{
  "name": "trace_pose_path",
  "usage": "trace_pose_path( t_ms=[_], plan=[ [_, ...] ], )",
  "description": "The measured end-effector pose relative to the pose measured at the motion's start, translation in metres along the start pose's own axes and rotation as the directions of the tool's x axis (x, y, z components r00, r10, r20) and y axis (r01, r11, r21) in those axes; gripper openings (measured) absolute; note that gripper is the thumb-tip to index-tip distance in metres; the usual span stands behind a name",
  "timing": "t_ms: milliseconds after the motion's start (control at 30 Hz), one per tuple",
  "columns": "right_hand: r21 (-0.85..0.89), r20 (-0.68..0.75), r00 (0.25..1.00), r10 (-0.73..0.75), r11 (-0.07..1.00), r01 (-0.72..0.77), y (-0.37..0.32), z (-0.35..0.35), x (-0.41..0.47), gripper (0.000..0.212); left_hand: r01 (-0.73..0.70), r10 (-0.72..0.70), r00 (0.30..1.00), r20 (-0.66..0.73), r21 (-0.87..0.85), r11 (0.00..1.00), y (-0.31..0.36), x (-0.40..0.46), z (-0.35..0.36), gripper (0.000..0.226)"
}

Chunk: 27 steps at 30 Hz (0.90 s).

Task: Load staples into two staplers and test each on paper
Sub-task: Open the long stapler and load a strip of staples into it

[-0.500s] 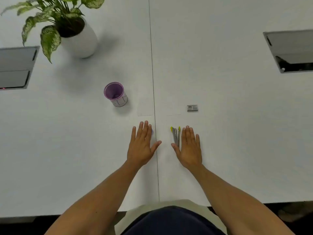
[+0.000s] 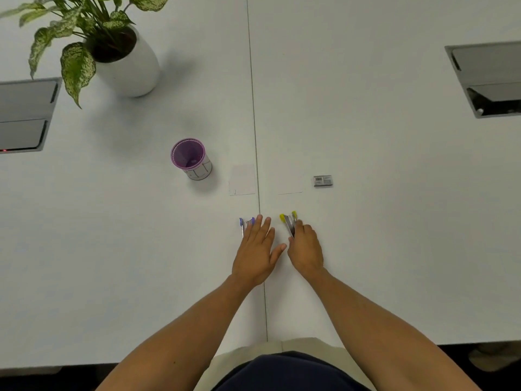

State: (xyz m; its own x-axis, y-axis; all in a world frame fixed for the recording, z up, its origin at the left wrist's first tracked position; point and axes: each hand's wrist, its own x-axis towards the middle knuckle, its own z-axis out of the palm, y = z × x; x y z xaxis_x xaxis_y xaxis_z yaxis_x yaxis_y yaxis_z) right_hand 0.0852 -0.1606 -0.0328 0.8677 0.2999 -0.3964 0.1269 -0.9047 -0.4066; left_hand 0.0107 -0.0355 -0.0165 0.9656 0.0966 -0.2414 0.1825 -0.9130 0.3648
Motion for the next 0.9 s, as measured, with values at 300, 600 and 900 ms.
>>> trace_pose_path(
  t_ms=[300, 600, 900],
  plan=[
    [0.83, 0.268, 0.963, -0.026, 0.514, -0.217, -0.001, -0.017, -0.013, 0.034, 0.375, -0.447, 0.89, 0.088, -0.7, 0.608, 0.029, 0.013, -0.016, 0.046],
    [0.916, 0.333, 0.921, -0.202, 0.299, -0.266, -0.015, -0.036, -0.025, 0.028, 0.384, -0.459, 0.86, 0.223, -0.876, 0.293, 0.039, 0.017, -0.03, 0.036],
    [0.805, 0.145, 0.978, 0.15, 0.557, -0.204, -0.05, -0.039, -0.018, 0.037, 0.294, -0.536, 0.838, 0.101, -0.911, 0.288, 0.06, 0.014, -0.04, 0.026]
  ],
)
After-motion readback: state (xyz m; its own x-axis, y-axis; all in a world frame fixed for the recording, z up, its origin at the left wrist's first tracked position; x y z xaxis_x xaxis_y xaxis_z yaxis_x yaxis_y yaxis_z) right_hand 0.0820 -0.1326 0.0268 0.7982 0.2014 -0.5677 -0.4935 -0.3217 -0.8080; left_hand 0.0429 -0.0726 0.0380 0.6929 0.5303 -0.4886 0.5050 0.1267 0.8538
